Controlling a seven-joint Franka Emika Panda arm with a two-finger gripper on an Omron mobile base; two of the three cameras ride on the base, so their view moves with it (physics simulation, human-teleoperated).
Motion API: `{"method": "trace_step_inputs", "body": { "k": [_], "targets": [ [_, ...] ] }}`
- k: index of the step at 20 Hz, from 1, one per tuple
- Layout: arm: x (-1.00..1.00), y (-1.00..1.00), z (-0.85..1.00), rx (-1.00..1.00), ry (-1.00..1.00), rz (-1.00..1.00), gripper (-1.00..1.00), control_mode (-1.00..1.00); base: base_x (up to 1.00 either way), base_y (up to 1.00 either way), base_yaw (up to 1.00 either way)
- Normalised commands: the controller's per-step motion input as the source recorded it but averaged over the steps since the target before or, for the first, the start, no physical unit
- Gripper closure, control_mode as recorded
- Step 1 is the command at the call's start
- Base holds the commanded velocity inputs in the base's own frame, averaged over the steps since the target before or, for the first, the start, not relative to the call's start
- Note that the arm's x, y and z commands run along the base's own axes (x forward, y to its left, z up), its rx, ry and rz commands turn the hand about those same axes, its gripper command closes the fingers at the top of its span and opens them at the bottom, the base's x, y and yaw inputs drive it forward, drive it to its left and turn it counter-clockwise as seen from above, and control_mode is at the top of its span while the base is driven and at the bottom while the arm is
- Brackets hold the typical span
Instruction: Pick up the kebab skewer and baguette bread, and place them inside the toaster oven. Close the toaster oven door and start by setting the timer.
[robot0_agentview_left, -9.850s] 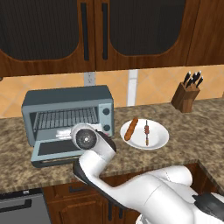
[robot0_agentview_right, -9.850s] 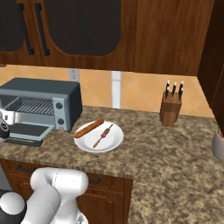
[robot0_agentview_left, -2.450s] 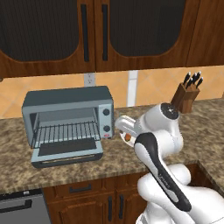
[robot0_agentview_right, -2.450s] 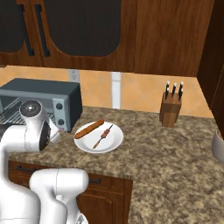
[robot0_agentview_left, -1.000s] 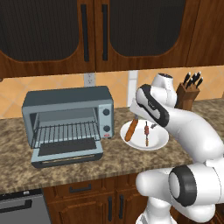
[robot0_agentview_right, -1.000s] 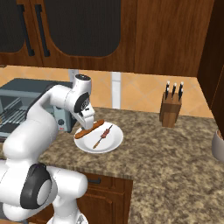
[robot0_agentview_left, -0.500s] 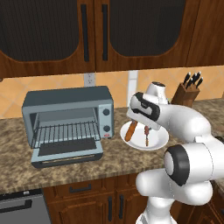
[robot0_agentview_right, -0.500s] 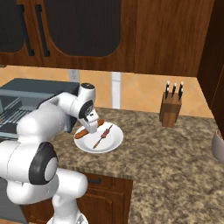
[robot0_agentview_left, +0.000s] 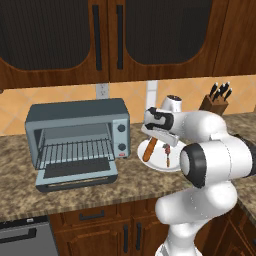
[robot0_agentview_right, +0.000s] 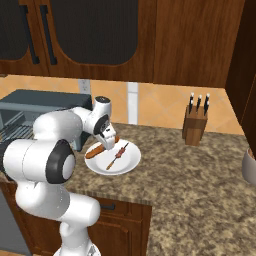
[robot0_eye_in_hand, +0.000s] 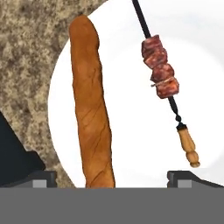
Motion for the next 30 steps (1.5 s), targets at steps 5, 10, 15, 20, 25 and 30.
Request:
{"method": "trace_step_inputs", "body": {
  "k": [5,10,15,20,25,30],
  "targets": [
    [0.34,-0.07,-0.23,0.00,0.00,0.00,-1.00,-1.00,0.00,0.00,0.00],
    [0.33,0.00,-0.47,-0.03,0.00,0.00,-1.00,-1.00,0.00,0.00,0.00],
    [0.01,0.00,-0.31,0.00,0.00,0.00,-1.00,-1.00,0.00,0.00,0.00],
    [0.00,0.12,-0.05,0.00,0.00,0.00,-1.00,-1.00,0.00,0.00,0.00],
    [0.00,0.13,-0.09,0.00,0.00,0.00,-1.00,-1.00,0.00,0.00,0.00],
    [0.04,0.00,-0.27,0.00,0.00,0.00,-1.00,-1.00,0.00,0.00,0.00]
  ]
}}
